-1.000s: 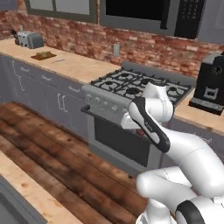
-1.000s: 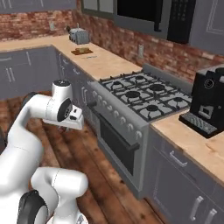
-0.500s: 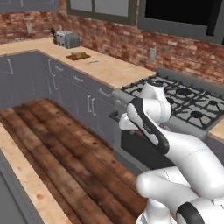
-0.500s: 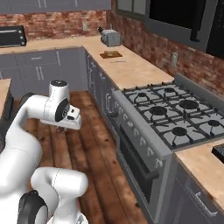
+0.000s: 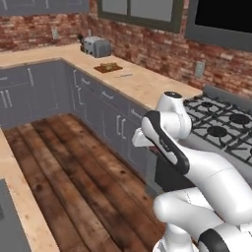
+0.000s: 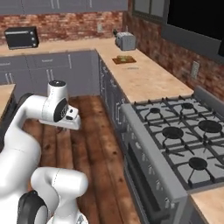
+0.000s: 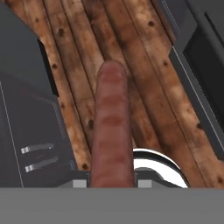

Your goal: Retrieve the sausage and cheese from the fridge and place them on the cutting board on the counter.

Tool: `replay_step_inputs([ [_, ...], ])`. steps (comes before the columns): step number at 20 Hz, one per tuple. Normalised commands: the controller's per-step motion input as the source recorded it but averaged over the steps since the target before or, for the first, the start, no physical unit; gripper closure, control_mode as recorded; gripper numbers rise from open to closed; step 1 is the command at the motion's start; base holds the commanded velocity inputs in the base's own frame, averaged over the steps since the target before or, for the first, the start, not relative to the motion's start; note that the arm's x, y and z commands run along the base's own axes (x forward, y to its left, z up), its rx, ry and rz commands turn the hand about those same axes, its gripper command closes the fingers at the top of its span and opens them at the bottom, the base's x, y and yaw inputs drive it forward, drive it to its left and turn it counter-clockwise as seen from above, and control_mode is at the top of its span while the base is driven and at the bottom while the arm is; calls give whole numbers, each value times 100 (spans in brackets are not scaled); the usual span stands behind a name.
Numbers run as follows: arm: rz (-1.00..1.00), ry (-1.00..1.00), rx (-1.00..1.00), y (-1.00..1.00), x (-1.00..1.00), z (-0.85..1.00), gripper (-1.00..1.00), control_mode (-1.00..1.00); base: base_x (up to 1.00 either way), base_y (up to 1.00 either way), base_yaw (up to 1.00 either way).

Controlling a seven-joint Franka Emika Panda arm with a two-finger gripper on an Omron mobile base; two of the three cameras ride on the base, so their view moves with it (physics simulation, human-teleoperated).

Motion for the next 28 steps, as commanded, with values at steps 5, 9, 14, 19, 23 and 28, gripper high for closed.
replay_step_inputs([
  [5,0,0,0,0,0,0,100,100,84,-19,2],
  [9,0,0,0,0,0,0,100,100,86,-16,1],
  [14,0,0,0,0,0,0,100,100,91,-6,3],
  [19,0,0,0,0,0,0,100,100,93,0,11],
  [23,0,0,0,0,0,0,100,100,94,0,8],
  [28,0,0,0,0,0,0,100,100,94,0,2],
])
